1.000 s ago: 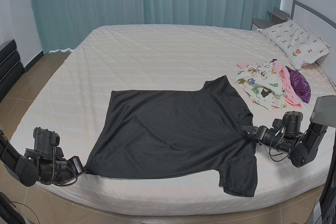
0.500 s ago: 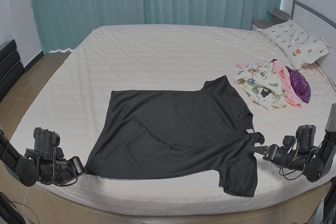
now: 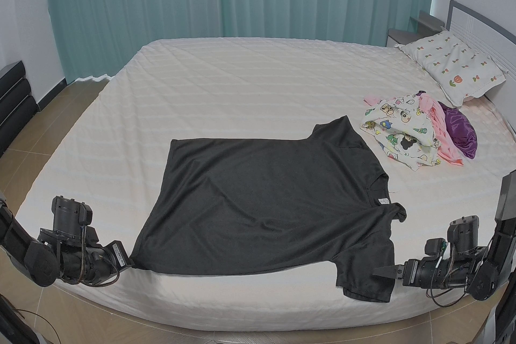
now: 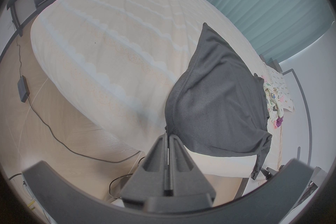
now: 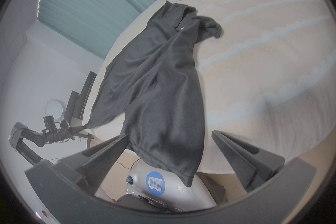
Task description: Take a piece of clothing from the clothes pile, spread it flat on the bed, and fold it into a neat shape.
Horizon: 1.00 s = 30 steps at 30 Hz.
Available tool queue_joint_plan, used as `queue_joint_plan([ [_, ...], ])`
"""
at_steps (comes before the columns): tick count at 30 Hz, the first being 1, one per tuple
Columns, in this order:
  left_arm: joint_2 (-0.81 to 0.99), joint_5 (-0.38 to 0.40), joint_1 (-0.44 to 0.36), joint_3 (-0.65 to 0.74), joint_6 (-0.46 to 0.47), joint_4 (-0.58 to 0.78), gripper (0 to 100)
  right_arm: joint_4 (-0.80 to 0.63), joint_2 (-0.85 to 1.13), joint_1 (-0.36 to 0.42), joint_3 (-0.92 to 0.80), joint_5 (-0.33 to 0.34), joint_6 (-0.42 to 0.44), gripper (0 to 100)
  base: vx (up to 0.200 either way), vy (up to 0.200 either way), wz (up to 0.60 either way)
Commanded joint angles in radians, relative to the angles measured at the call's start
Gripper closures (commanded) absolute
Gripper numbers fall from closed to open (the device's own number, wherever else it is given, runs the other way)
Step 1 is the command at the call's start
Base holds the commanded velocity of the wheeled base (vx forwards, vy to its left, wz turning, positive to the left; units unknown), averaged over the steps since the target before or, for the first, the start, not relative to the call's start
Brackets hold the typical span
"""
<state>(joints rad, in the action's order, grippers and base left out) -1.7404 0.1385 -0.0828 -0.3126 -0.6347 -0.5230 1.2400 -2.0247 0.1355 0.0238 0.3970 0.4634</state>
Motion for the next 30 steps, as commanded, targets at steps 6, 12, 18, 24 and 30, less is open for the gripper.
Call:
queue_joint_plan([
  [6,-0.002,0.012,0.0,0.0,0.0,0.0,100,-0.014,-0.023,0.056,-0.024,0.0,-0.005,0,0.0,0.0,0.0],
  [12,-0.002,0.012,0.0,0.0,0.0,0.0,100,-0.017,-0.032,0.085,-0.024,0.0,-0.005,0,0.0,0.0,0.0],
  [18,-0.002,0.012,0.0,-0.002,0.0,0.0,100,-0.019,-0.046,0.087,-0.024,-0.007,-0.005,100,0.0,0.0,0.0],
  [24,-0.002,0.013,0.0,-0.002,0.0,0.0,100,-0.019,-0.039,0.076,-0.024,-0.009,-0.002,100,0.0,0.0,0.0],
  [30,0.001,0.013,0.0,-0.002,0.0,0.0,100,-0.033,0.011,0.072,-0.024,-0.01,-0.002,100,0.0,0.0,0.0],
])
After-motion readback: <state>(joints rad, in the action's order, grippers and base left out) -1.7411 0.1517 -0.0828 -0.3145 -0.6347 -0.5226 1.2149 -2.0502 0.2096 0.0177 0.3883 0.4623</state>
